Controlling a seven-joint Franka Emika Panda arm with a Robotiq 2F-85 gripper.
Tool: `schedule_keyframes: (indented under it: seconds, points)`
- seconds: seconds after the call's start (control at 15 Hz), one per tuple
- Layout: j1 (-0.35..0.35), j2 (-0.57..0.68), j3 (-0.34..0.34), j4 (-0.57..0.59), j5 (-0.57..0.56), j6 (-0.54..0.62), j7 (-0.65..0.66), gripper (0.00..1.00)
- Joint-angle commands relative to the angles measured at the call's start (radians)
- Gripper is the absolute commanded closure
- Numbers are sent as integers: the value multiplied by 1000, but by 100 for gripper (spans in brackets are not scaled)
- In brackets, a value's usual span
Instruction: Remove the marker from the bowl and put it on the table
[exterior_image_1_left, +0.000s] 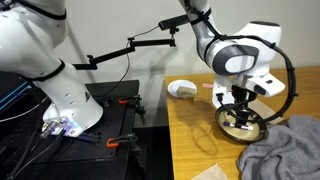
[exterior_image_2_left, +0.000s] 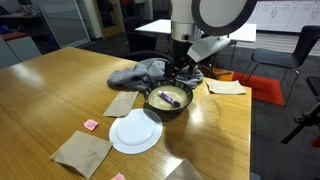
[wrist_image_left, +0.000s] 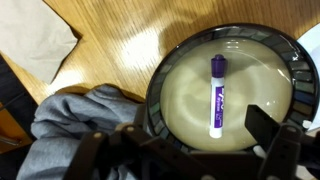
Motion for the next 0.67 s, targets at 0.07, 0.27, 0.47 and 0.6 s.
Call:
schedule_keyframes:
  seconds: [0.07,0.27,0.47,0.6]
  points:
    - [37,27,-37,25,30,2,-8,0]
    - [50,36,-49,35,28,2,2,0]
    - [33,83,-31,88,42,-23,-16,0]
    - [23,115,-21,118,58,-24,-30,0]
